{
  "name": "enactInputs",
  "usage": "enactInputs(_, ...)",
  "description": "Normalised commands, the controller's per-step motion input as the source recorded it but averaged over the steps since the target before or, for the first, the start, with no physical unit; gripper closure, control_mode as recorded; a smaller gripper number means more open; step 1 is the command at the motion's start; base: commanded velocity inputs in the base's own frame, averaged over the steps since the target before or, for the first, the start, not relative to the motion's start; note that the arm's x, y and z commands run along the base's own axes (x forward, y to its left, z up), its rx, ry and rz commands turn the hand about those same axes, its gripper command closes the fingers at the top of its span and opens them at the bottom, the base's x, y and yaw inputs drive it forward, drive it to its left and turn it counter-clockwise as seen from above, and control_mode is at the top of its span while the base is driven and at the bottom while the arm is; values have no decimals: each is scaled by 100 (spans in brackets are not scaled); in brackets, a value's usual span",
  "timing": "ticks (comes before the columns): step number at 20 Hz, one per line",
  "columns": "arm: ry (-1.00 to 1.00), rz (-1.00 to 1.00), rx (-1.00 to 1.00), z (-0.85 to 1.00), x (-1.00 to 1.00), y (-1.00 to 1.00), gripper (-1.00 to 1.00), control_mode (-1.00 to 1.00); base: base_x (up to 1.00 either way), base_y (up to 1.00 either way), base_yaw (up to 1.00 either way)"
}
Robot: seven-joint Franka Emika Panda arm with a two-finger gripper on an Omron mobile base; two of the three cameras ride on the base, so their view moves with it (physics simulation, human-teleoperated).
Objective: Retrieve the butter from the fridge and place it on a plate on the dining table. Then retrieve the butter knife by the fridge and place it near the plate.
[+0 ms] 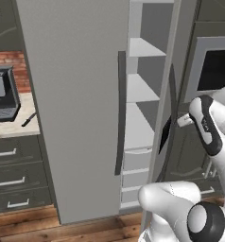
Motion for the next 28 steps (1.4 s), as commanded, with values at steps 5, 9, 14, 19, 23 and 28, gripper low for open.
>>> enactInputs(5, 13, -4, -9, -11, -51, -48, 100, -100, 0, 0, 0)
enactInputs(9, 1, -3, -17, 17, -39, 19, 100, -100, 0, 0, 0)
enactInputs(14, 5, -13, -44, 48, -30, 87, -100, -100, 0, 0, 0)
enactInputs(19, 16, -18, -52, 42, -1, 100, -100, -100, 0, 0, 0)
enactInputs(23, 17, -17, -51, 39, 0, 100, -100, -100, 0, 0, 0)
enactInputs(28, 29, -8, -32, 12, 15, 69, -100, -100, 0, 0, 0)
